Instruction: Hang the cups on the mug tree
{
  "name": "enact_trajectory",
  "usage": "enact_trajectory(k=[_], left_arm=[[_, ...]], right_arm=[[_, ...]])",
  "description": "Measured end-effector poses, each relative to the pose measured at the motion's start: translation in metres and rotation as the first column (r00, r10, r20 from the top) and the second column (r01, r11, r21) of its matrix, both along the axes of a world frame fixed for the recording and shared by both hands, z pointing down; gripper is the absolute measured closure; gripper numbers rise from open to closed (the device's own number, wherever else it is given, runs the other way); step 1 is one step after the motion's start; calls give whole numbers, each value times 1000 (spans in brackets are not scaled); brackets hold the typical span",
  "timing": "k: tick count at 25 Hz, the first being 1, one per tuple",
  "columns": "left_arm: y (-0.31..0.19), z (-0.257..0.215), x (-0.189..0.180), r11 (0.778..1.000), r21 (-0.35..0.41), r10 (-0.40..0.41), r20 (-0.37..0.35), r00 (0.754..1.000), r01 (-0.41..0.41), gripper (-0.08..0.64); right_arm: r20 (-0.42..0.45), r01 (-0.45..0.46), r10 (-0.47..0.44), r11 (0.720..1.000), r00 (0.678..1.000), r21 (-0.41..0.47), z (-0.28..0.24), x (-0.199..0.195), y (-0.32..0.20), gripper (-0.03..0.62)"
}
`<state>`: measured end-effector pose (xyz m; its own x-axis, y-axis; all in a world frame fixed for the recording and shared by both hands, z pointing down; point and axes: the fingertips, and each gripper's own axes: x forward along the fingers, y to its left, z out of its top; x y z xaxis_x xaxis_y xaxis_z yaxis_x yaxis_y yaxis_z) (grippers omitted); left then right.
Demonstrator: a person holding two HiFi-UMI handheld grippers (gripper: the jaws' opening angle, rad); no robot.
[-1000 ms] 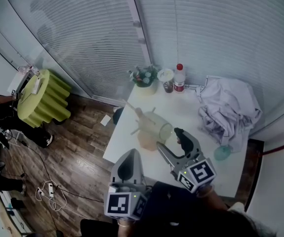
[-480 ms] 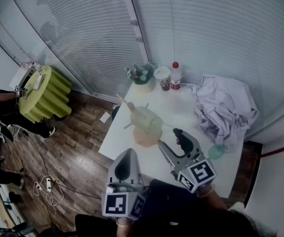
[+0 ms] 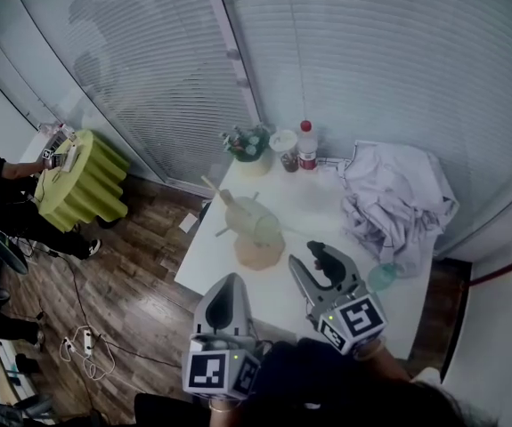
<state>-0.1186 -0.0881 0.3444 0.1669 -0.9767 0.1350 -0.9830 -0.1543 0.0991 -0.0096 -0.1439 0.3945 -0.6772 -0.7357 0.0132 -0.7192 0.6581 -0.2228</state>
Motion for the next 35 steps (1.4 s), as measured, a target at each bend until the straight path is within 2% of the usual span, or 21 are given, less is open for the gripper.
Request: enact_trajectory(k=[11,25,30,35], left_arm=[[37,-5,-5,1000,22,-1,4,1000,1,561],[107,-2,-7,1000,26,-5,-19,1000,5,561],[130,5,-3,1000,3,-4,-37,999,4,561],[152,9,1,999,32,-21,-44,999,23,561]], right_arm=[[-29,-42,42,999,999,2,-6,2,33,572],[-58,-64,66,997,996,33,-13,7,102,592],[-52,-75,76,997,996,29,-15,17,126,592],[-76,-67,71,996,995,50,-14,26,148,594]])
